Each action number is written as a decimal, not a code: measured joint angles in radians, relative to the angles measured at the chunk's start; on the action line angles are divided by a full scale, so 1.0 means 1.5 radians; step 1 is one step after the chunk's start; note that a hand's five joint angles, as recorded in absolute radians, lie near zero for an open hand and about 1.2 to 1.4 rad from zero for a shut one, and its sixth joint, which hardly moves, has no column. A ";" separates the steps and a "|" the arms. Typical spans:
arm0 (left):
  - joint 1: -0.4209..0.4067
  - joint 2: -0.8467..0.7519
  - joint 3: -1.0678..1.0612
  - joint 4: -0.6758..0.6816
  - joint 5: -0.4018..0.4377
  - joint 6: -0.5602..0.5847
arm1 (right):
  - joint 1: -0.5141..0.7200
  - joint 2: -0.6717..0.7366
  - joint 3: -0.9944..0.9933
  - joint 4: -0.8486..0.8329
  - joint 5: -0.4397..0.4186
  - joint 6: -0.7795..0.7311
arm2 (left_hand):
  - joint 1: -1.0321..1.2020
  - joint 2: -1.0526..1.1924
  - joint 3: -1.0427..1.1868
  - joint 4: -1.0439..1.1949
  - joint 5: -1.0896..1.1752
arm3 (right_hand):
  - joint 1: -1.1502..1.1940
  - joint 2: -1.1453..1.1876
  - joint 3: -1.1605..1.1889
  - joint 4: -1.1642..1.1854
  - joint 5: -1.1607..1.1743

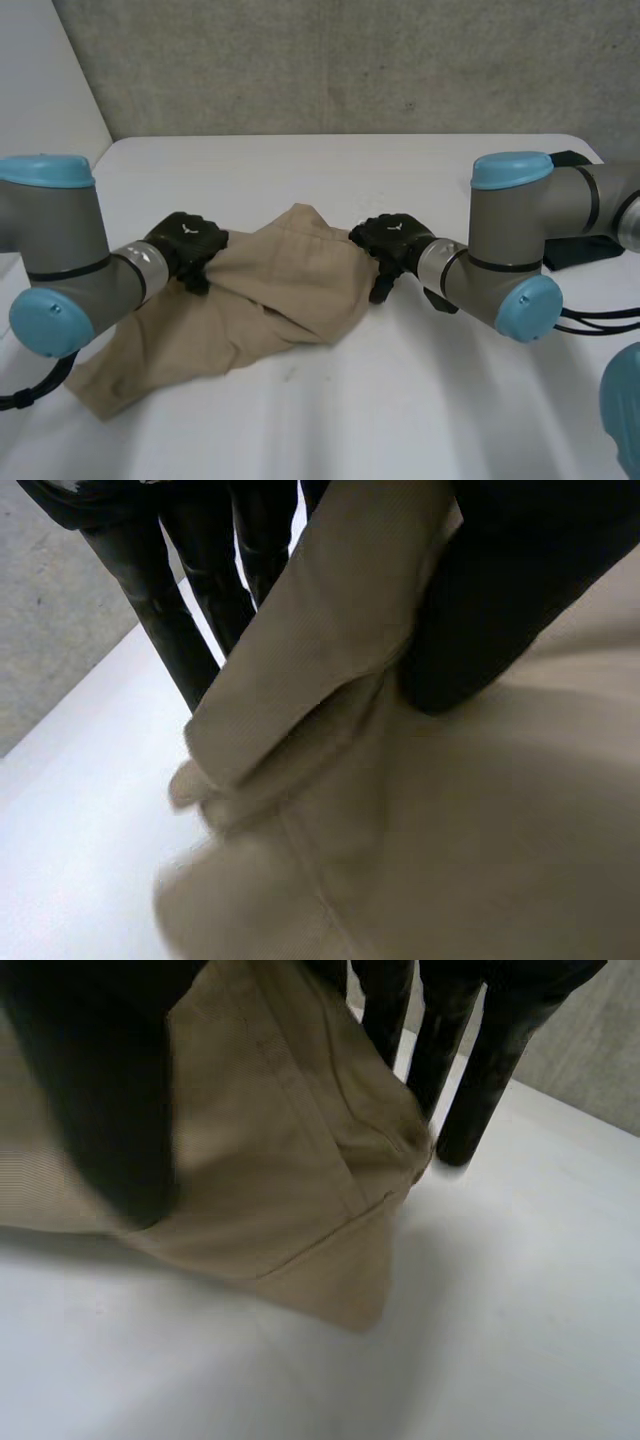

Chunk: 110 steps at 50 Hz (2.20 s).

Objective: Fold the laundry.

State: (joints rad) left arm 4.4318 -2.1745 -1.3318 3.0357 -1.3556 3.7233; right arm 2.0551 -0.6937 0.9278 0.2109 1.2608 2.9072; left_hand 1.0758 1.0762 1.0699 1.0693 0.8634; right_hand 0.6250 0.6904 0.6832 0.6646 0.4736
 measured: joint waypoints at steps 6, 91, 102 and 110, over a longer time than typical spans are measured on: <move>-0.022 0.011 0.027 0.012 -0.056 0.004 | 0.000 -0.017 -0.020 -0.008 0.000 0.002 | 0.026 0.073 0.072 0.079 0.055 | 0.223 0.296 0.271 0.305 0.295; -0.075 0.192 -0.262 0.106 -0.162 -0.128 | 0.010 -0.265 0.370 -0.024 0.071 -0.189 | -0.415 -0.416 -0.411 -0.410 -0.387 | -0.277 -0.304 -0.300 -0.283 -0.265; -0.045 0.091 -0.232 0.122 -0.130 -0.129 | 0.008 -0.211 0.424 -0.194 0.084 -0.190 | -0.416 -0.415 -0.410 -0.408 -0.387 | -0.078 -0.072 -0.067 -0.055 -0.055; -0.045 0.084 -0.223 0.158 -0.120 -0.129 | -0.008 -0.190 0.406 -0.218 0.087 -0.194 | -0.416 -0.415 -0.410 -0.409 -0.388 | 0.173 0.306 0.305 0.320 0.313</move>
State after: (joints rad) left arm 4.3646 -2.0490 -1.6669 3.2732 -1.5357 3.5295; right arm 2.0429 -0.9785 1.5363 -0.1160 1.3907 2.6159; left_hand 0.4513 0.4536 0.4545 0.4553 0.2815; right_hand 0.8848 1.1488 1.1409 1.1448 0.9426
